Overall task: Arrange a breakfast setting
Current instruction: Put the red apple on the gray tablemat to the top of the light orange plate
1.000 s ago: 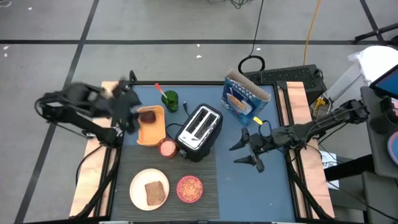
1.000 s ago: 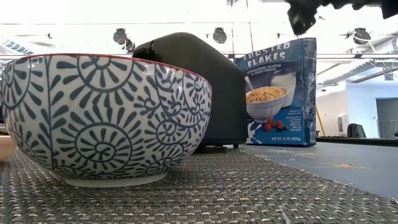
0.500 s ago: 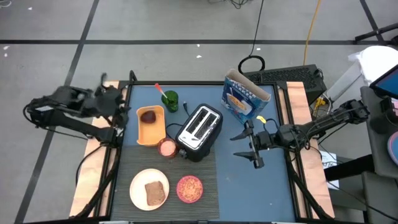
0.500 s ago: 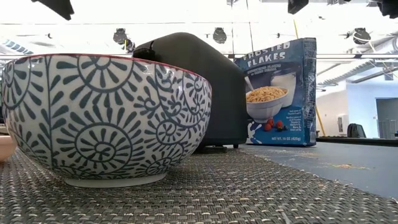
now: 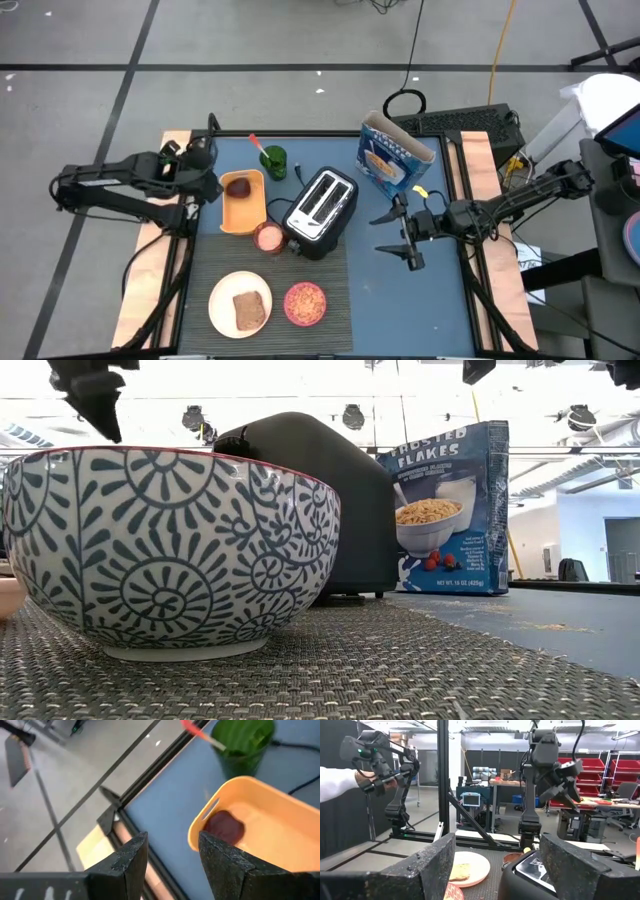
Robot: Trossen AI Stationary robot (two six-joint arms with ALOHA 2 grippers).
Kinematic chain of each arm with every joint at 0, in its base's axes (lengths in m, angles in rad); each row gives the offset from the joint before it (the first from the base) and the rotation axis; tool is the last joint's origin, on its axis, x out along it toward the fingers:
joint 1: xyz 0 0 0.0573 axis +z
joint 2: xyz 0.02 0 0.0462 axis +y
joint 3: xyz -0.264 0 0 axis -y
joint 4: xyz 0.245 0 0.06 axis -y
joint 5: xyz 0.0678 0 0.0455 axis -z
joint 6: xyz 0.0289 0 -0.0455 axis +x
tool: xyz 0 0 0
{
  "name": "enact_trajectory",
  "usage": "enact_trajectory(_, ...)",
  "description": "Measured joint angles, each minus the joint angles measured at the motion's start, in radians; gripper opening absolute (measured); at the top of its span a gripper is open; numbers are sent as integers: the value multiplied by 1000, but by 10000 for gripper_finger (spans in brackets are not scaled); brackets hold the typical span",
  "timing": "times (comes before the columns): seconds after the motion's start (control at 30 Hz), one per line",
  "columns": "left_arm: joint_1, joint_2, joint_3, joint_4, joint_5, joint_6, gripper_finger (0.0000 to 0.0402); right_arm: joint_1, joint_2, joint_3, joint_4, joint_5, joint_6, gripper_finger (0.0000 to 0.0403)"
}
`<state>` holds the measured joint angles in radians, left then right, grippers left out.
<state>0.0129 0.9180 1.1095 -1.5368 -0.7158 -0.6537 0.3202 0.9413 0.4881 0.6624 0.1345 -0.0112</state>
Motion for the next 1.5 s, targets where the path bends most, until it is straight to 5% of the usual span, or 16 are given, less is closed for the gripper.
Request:
enact_trajectory(0.5,125,0,-111,202,5,47,190,0,0,0,7,0,-1,279)
enact_trajectory(0.93,250,0,-112,347,54,183,341,0,0,0,7,0,-1,279)
enact_trajectory(1.13,329,0,-112,504,58,280,362,0,0,0,7,0,-1,279)
enact_trajectory(1.4,427,77,-112,540,420,610,363,0,0,0,7,0,-1,279)
enact_trajectory(1.5,444,131,-112,539,474,695,363,0,0,0,7,0,-1,279)
